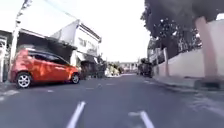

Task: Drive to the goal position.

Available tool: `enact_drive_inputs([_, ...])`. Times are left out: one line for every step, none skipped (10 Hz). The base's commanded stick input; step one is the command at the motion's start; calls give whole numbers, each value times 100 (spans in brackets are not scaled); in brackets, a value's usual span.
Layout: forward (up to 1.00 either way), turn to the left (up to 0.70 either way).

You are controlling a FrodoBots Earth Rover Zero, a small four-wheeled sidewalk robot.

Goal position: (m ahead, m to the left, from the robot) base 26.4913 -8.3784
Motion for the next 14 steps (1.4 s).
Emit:
enact_drive_inputs([70,-35])
enact_drive_inputs([70,-35])
enact_drive_inputs([70,-35])
enact_drive_inputs([70,-35])
enact_drive_inputs([70,-35])
enact_drive_inputs([70,-35])
enact_drive_inputs([70,-29])
enact_drive_inputs([70,0])
enact_drive_inputs([70,0])
enact_drive_inputs([70,0])
enact_drive_inputs([70,0])
enact_drive_inputs([70,0])
enact_drive_inputs([70,0])
enact_drive_inputs([70,0])
